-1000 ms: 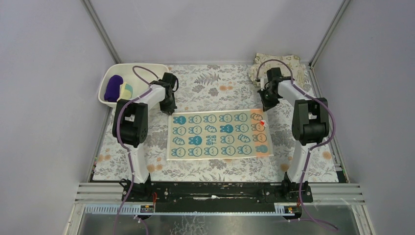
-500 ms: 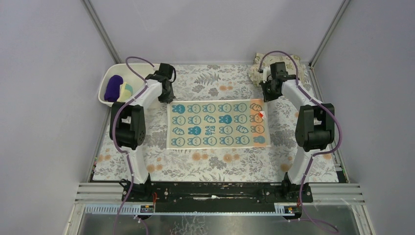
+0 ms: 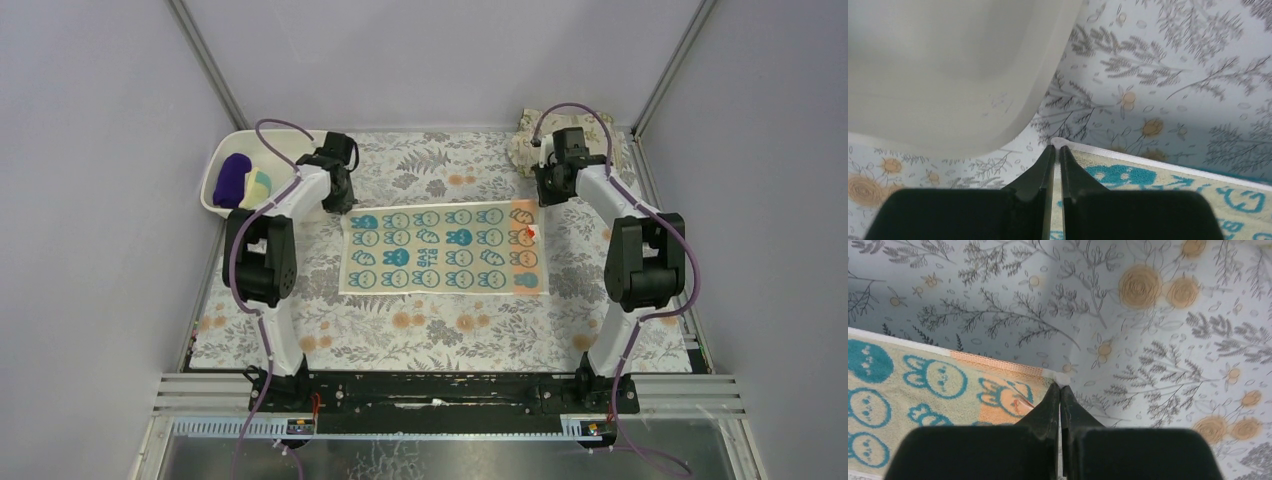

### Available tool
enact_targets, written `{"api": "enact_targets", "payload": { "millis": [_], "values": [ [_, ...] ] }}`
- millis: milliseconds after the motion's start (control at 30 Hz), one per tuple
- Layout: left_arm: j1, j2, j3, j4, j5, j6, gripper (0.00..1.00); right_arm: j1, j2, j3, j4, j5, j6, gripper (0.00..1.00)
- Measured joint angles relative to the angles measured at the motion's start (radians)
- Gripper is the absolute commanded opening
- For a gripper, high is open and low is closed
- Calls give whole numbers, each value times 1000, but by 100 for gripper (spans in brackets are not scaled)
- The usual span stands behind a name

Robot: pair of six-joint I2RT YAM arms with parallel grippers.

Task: Roll the towels
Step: Fold the towel at the center of the board.

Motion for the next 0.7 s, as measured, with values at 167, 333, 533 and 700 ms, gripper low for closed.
{"api": "enact_targets", "payload": {
  "millis": [167,333,533,700],
  "values": [
    [0,-62,-80,-3,17,-19,0,0,-71,-90,2,2,67,0],
    [0,-156,-149,-4,31,-39,0,0,-169,-174,3,6,131,0],
    [0,-231,-234,-6,53,-59,0,0,-301,-294,21,13,192,0],
    [0,-281,-293,-15,84,-81,0,0,-360,-337,27,27,231,0]
  ]
}}
